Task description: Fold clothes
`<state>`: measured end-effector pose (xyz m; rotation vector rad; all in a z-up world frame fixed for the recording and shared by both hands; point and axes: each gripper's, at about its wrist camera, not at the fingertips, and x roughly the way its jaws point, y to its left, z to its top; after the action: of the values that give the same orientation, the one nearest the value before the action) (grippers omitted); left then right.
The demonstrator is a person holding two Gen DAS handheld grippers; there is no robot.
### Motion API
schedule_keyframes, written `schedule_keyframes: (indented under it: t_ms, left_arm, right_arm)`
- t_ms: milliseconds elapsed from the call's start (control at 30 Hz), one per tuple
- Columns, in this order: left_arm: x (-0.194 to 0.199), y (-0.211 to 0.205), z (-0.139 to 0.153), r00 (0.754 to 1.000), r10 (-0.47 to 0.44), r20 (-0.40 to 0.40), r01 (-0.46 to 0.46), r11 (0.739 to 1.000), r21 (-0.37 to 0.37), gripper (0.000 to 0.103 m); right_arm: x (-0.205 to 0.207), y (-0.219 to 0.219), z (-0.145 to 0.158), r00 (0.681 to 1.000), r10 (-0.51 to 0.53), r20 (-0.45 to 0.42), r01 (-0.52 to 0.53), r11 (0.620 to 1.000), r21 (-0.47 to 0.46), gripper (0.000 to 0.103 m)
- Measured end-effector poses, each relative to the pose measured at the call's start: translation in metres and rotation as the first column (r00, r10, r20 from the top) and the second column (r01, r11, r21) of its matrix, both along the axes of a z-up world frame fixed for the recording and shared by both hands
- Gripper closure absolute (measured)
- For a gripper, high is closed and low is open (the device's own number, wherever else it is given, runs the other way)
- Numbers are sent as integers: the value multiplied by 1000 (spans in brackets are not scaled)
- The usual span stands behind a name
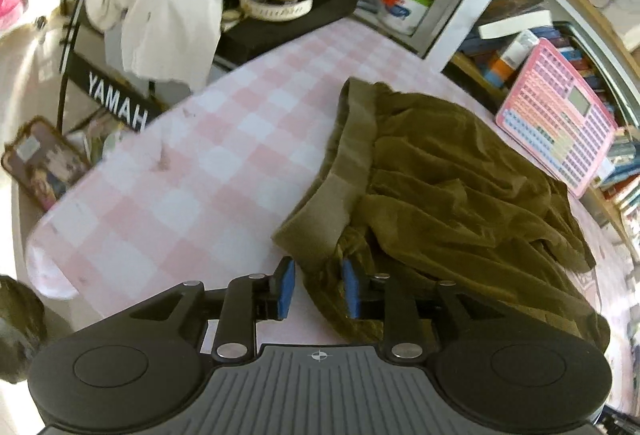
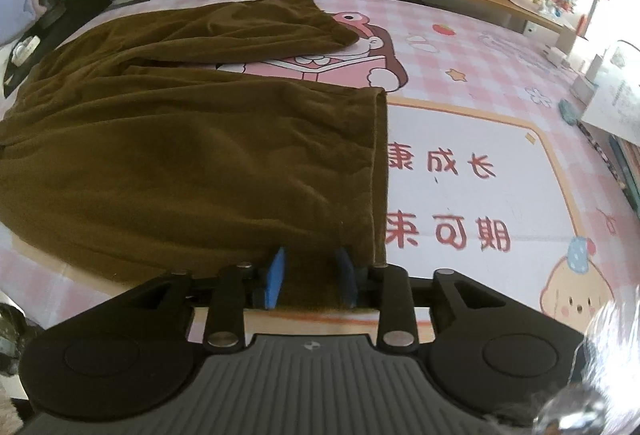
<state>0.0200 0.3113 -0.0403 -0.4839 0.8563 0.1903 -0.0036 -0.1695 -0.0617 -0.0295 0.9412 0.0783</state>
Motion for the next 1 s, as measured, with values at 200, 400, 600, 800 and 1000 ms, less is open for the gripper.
schedule_keyframes:
  t_ms: [200, 400, 600, 800, 1000]
  left_arm:
    - [-1, -21, 23, 994, -106, 28, 103, 990, 100, 49]
    - [12, -47, 26, 972, -233, -33, 235, 955, 181, 18]
    - [33, -59, 27, 922, -381, -72, 388, 894, 224, 17]
    - [44, -54, 28, 895, -439, -81, 445, 868, 219, 15]
    - [44, -53, 19, 876, -465, -128, 481, 861, 164, 15]
  right_arm:
    - [-12, 0, 7, 998, -56, 13, 56, 998, 15, 47]
    - [-20, 0, 7, 992, -126, 11, 126, 992, 1, 33]
    - [-21, 1, 21, 993, -120, 19, 121, 992, -40, 27]
    - [-18, 2, 38, 996, -89, 5, 89, 994, -70, 21]
    - [-15, 13, 38, 997, -71, -38, 68, 995, -72, 16]
